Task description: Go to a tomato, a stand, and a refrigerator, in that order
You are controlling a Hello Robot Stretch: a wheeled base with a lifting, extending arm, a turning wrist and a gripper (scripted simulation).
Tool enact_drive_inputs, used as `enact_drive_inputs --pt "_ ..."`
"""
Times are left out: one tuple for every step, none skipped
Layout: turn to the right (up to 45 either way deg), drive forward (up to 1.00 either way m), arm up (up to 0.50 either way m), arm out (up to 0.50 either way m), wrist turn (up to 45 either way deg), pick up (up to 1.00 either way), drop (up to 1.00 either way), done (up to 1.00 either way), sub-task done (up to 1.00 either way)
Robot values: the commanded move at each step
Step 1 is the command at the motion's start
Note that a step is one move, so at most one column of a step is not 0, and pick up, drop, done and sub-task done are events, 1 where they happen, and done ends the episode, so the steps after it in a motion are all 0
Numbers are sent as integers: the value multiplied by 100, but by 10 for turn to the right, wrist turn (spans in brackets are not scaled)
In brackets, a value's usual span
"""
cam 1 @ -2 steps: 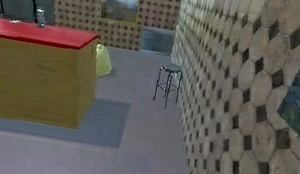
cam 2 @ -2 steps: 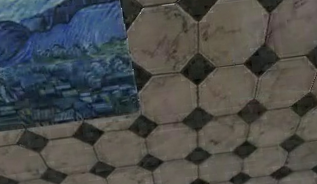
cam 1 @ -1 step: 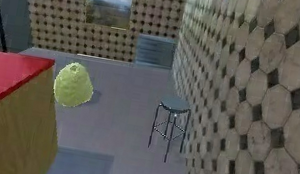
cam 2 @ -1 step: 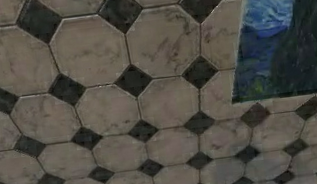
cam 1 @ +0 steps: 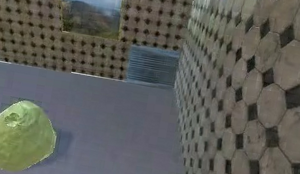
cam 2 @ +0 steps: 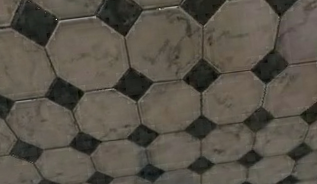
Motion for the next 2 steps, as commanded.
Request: enact_drive_inputs --pt "-330 0 0 0 0 0 0 0 0" --pt "-30 0 0 0 0 0 0 0 0"
